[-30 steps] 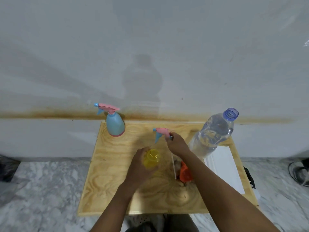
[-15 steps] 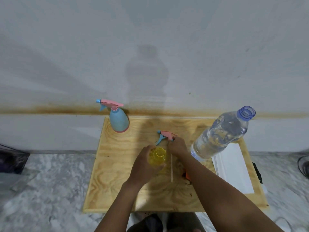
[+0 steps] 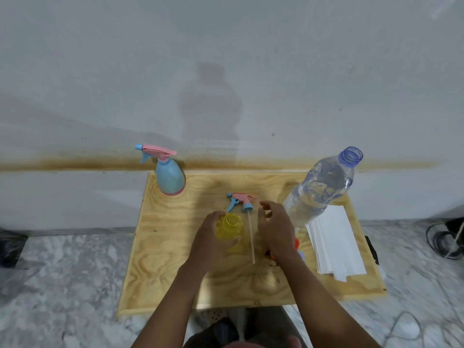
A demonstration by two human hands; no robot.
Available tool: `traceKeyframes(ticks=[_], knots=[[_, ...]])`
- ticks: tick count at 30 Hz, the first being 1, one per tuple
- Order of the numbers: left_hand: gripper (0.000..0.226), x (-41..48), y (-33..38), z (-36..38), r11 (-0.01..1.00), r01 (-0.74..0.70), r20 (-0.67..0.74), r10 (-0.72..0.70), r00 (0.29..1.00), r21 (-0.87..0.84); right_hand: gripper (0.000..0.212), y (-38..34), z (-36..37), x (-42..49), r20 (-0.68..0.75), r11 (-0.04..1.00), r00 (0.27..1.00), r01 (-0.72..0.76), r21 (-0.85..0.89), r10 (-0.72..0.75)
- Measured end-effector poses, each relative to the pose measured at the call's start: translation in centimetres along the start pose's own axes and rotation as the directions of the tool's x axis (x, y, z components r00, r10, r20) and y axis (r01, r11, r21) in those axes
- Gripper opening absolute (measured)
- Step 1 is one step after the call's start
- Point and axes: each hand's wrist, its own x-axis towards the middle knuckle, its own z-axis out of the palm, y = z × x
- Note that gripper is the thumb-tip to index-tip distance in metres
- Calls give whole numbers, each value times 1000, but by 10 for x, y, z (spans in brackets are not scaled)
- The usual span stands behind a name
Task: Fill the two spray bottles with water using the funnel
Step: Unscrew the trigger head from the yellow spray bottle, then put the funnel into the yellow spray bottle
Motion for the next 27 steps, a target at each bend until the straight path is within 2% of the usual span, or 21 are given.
traceKeyframes(ticks=[2, 5, 9, 12, 16, 19, 24, 27], knots=[[69, 1, 0, 0, 1000, -1, 0, 1, 1000, 12, 24, 13, -12, -18, -78, 1000, 997, 21, -18, -23], [70, 1, 0, 1, 1000, -9, -3, 9, 1000, 15, 31, 44, -26, -38, -102, 991, 992, 63, -121, -76], [68, -4, 3, 3, 1000, -19, -37, 19, 999, 13, 42, 78, -38, -50, -28, 950, 997, 58, -306, -69], [68, -6, 4, 6, 1000, -21, -52, 22, 998, 14, 45, 89, -41, -51, 40, 928, 999, 37, -370, -24], [70, -6, 4, 6, 999, -21, -47, 22, 999, 29, 37, 91, -41, -48, 96, 939, 993, -25, -344, 62], [69, -7, 4, 6, 1000, -23, -47, 23, 999, 19, 28, 91, -40, -45, 71, 950, 994, -56, -308, 82], [67, -7, 5, 7, 1000, -14, -52, 15, 999, 22, 22, 89, -39, -41, -8, 961, 999, -43, -272, 43], [66, -7, 4, 8, 1000, -12, -51, 14, 999, 21, 21, 75, -41, -45, -82, 986, 996, 6, -166, -20]])
